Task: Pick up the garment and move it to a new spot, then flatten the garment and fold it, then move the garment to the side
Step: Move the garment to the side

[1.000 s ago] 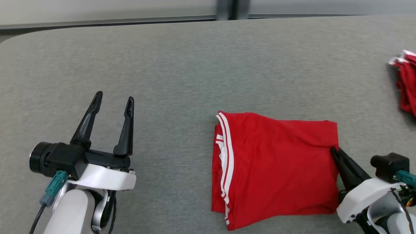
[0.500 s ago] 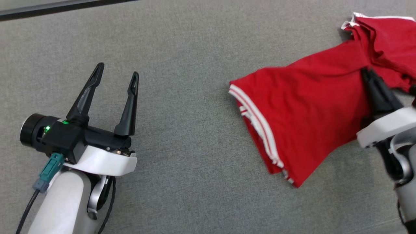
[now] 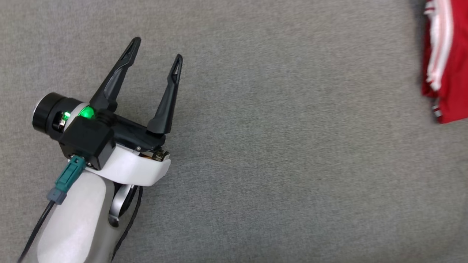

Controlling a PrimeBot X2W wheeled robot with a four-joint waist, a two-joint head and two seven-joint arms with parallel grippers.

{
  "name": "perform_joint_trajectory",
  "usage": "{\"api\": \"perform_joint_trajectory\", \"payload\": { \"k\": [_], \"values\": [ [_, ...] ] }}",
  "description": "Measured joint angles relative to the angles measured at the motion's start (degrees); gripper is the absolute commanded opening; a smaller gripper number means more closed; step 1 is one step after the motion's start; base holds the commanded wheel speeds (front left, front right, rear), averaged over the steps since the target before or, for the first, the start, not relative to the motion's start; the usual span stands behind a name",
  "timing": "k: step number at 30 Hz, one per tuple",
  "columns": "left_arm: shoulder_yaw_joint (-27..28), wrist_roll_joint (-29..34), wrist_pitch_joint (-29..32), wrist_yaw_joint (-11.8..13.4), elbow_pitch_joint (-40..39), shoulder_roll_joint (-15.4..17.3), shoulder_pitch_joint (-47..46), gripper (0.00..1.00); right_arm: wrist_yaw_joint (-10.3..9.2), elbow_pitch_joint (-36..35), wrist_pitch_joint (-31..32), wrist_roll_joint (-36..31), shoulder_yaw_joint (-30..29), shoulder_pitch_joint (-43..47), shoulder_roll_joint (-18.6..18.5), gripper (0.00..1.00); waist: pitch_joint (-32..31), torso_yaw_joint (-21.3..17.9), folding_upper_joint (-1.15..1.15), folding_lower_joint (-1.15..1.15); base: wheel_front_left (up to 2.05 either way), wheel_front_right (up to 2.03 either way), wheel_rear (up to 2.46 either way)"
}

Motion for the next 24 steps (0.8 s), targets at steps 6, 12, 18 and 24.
{"api": "perform_joint_trajectory", "payload": {
  "k": [6, 12, 18, 24],
  "values": [
    [-0.99, 0.74, 0.05, -0.59, -0.91, 0.37, -2.42, 1.0, 0.0, 4.28, -1.07, -1.8, -4.79, -2.81, -2.48, 0.0, 3.53, 1.91, 0.0, 0.0, 0.0, 0.0, 0.0],
    [-1.59, 1.16, 0.55, -0.66, -2.26, 0.52, -4.12, 1.0, 0.0, 12.54, -3.09, -7.78, -7.82, -8.99, -1.9, 0.36, 7.3, 3.25, 0.0, 0.0, 0.0, 0.0, 0.0],
    [-1.75, 1.36, 0.25, -0.32, -2.41, 0.66, -4.52, 1.0, 0.0, 21.31, -6.11, -14.01, -13.08, -13.64, -0.47, 1.0, 9.45, 4.42, 0.0, 0.0, 0.0, 0.0, 0.0],
    [-1.24, 0.54, -0.53, 0.43, -0.48, 0.74, -2.91, 1.0, 0.0, 22.57, -11.59, -14.3, -13.62, -12.02, 3.39, 1.0, 6.99, 3.88, 0.0, 0.0, 0.0, 0.0, 0.0]
  ]
}}
